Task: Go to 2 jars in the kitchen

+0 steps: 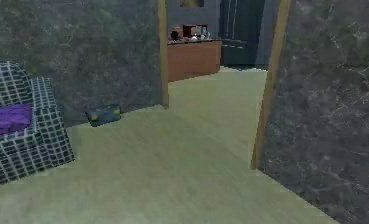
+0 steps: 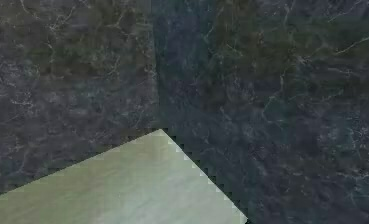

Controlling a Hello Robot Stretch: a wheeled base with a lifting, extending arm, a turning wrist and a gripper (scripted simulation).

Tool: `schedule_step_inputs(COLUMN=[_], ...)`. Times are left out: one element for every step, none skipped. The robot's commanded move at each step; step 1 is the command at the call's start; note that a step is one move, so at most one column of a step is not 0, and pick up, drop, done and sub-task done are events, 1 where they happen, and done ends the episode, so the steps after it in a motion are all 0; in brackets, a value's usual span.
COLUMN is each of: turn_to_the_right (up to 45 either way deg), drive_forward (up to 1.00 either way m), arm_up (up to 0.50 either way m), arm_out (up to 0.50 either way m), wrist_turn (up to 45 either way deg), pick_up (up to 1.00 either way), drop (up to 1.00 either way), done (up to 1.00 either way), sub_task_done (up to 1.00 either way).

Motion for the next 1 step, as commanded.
schedule_step_inputs(turn_to_the_right=[0.0], drive_forward=[1.0], arm_up=[0.0], arm_out=[0.0], wrist_turn=[0.0], pick_up=[0.0], drop=[0.0], done=[0.0], sub_task_done=[0.0])
